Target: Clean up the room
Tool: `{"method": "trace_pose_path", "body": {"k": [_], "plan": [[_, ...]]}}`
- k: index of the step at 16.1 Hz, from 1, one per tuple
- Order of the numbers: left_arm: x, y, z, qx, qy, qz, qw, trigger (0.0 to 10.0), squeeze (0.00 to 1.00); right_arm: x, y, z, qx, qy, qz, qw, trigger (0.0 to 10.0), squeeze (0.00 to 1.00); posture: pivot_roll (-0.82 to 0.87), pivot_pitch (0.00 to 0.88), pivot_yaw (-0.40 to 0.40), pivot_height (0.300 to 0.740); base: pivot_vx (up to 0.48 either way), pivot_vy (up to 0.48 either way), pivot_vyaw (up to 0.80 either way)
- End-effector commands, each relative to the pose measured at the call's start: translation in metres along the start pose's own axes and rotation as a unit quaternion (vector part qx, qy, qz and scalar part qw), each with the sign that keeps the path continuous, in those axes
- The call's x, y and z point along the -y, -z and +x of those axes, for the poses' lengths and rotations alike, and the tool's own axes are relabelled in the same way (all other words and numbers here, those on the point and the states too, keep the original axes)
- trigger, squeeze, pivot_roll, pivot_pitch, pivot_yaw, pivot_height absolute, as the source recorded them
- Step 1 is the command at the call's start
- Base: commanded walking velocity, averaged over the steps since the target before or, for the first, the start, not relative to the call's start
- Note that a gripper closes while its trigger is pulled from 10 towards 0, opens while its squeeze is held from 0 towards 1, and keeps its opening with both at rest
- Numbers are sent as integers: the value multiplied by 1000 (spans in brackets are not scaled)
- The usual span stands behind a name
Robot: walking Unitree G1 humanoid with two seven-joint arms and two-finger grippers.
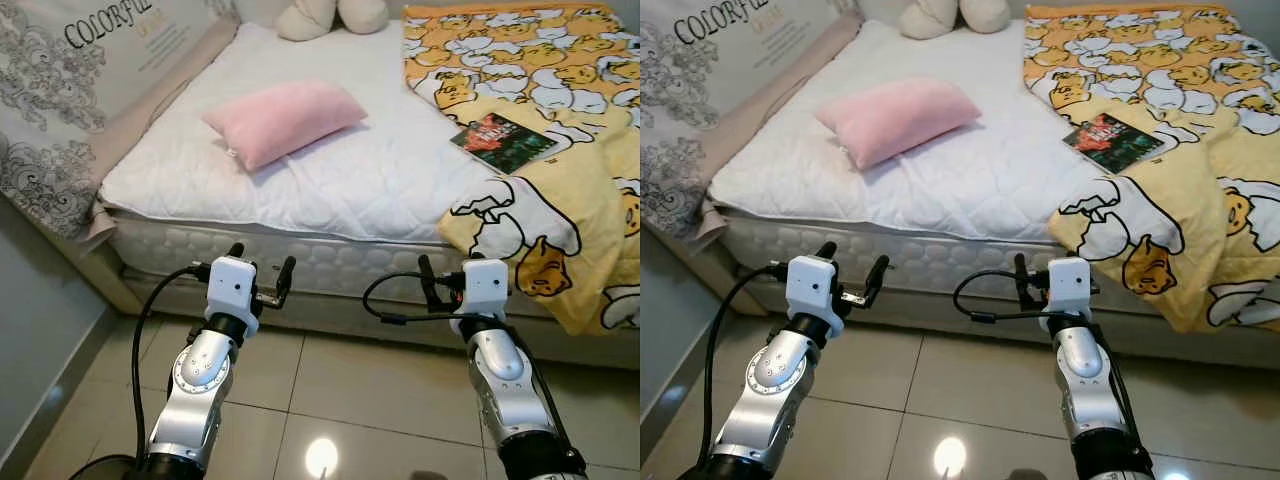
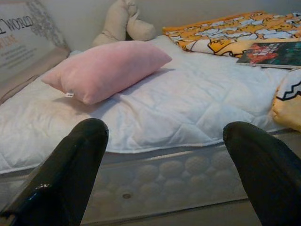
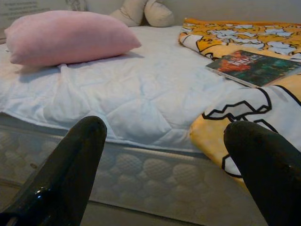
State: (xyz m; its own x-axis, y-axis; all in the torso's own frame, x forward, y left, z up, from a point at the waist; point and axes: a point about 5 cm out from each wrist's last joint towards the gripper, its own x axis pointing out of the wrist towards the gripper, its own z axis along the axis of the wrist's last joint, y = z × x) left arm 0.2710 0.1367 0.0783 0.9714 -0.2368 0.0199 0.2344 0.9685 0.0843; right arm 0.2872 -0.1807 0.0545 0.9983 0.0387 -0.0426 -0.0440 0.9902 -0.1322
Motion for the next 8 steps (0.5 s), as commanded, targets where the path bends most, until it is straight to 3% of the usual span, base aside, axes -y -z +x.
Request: {"method": "trace_pose_path", "body": {"k": [1,8], "plan": [[-4,-7,2,12,-14,1,1000,10000,0,-5,-4,5,7,-12,-6,1000,10000,0,-106,0,120,740,465,0,0],[-8,-8,6,12,-28,-25,999,10000,0,-9,-4,8,6,-20,-1,1000,10000,0,-110,0,122,740,447,0,0]]}}
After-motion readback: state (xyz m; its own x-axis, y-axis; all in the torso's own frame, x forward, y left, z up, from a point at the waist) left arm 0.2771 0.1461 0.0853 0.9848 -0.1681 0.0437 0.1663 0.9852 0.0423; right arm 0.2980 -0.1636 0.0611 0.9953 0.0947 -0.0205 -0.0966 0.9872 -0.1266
